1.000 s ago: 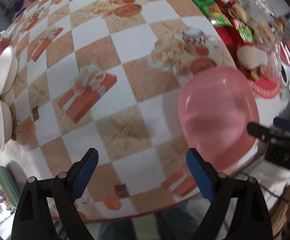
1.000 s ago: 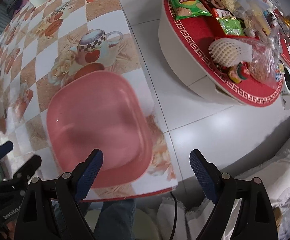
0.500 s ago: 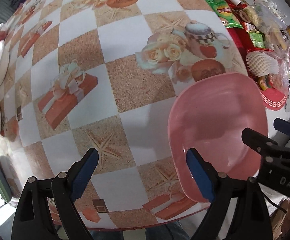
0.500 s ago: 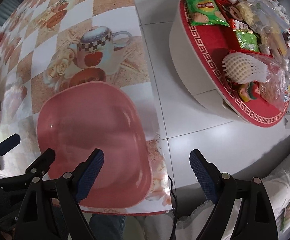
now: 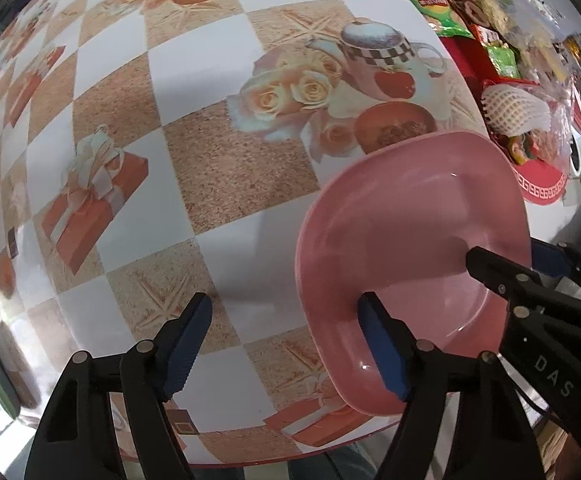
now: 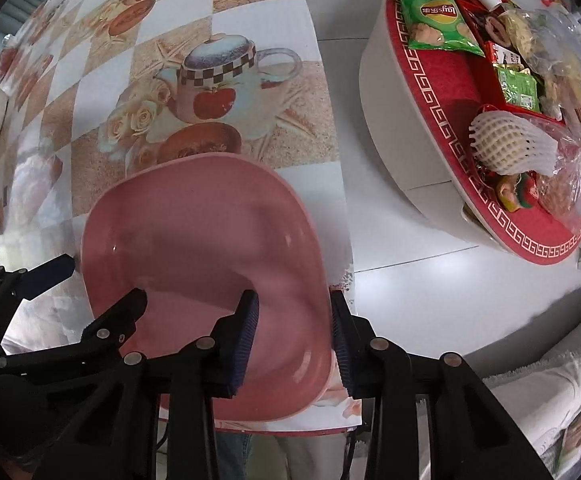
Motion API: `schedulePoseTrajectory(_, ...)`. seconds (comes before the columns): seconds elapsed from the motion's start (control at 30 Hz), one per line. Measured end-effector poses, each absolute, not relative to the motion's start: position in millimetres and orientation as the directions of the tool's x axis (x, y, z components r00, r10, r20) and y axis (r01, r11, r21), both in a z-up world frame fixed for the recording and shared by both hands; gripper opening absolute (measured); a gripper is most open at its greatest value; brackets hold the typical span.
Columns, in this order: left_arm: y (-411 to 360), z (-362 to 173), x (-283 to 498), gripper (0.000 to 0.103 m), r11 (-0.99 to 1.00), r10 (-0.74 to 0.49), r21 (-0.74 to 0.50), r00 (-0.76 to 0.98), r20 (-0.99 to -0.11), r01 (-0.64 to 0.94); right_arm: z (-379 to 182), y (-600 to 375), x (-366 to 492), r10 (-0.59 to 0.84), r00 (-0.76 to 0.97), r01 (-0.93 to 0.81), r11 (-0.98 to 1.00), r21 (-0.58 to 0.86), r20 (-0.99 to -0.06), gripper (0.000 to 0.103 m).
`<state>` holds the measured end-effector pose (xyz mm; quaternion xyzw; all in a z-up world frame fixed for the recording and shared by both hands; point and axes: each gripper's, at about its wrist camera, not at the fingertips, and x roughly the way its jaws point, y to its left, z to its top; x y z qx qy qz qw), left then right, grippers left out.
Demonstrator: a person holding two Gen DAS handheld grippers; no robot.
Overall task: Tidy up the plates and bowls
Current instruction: 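Close both grippers on the pink square plate's rim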
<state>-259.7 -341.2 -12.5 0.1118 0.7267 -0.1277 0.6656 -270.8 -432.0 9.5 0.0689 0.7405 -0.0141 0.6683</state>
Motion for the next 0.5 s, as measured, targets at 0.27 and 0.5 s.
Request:
schedulePoseTrajectory(0.27,-316.2,-6.9,-266.5,0.064,0.928,-0.014,-0.041,-0.076,-0.997,0.369,11.4,-386.1,-273.5,0.116,-0.116,0.095,0.990,0.105,-0.986,0.029)
schedulePoseTrajectory(0.5,-260.3,-4.5,-271.7,0.052,0.933,0.011,-0.007,-0.049,-0.999,0.361,11.6,-310.1,-280.7,0.138,-0.141,0.011,0.990,0.138,-0.980,0.029)
